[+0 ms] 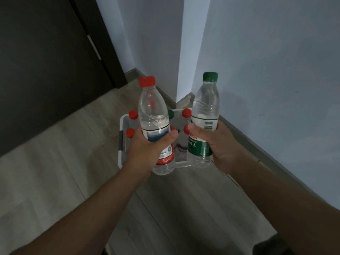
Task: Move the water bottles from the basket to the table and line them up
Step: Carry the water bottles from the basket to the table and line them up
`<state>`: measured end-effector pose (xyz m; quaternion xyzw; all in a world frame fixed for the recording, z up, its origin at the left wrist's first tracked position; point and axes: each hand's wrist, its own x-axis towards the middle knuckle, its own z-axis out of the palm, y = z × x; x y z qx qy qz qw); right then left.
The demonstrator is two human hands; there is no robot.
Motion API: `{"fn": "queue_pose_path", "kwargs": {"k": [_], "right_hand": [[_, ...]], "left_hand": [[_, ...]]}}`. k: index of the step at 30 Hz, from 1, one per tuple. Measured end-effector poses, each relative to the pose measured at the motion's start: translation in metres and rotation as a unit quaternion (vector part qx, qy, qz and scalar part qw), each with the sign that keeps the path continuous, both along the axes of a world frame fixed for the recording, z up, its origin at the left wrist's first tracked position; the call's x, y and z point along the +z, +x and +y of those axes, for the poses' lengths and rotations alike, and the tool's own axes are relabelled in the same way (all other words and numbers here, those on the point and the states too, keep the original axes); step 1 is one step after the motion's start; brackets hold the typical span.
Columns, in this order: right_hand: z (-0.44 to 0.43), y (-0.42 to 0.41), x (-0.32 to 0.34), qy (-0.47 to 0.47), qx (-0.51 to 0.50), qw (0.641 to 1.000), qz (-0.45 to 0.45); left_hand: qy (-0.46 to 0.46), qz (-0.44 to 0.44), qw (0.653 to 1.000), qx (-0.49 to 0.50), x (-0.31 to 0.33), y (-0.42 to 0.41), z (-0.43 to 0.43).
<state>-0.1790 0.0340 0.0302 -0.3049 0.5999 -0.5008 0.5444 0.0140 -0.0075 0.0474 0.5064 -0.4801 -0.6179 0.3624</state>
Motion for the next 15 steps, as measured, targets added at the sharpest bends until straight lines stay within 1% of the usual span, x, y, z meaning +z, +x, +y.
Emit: {"fn": "queue_pose_path", "kwargs": {"k": [3,7,10,12,13,15], "right_hand": [[0.001,0.004,0.001,0.022,-0.031,0.996,0.083],[0.0,0.002,0.001,0.042,-0.061,0.986,0.148],[-0.001,-0.001,0.005,0.028,-0.058,0.974,0.217],[0.0,-0.005,0.012,0.018,-0.044,0.954,0.295],[0.001,-0.007,0.015,0.018,-0.035,0.941,0.336],[0.002,-0.012,0.018,0.029,-0.017,0.915,0.402]], "left_hand": [[-0.044,-0.053,0.997,-0.02,-0.004,0.003,0.001],[-0.081,-0.122,0.988,-0.04,-0.008,0.008,0.001],[-0.132,-0.171,0.974,-0.064,-0.006,0.012,-0.001],[-0.176,-0.223,0.954,-0.097,-0.003,0.019,-0.005],[-0.197,-0.257,0.938,-0.122,-0.002,0.022,-0.007],[-0.23,-0.345,0.893,-0.174,0.001,0.028,-0.01]]}}
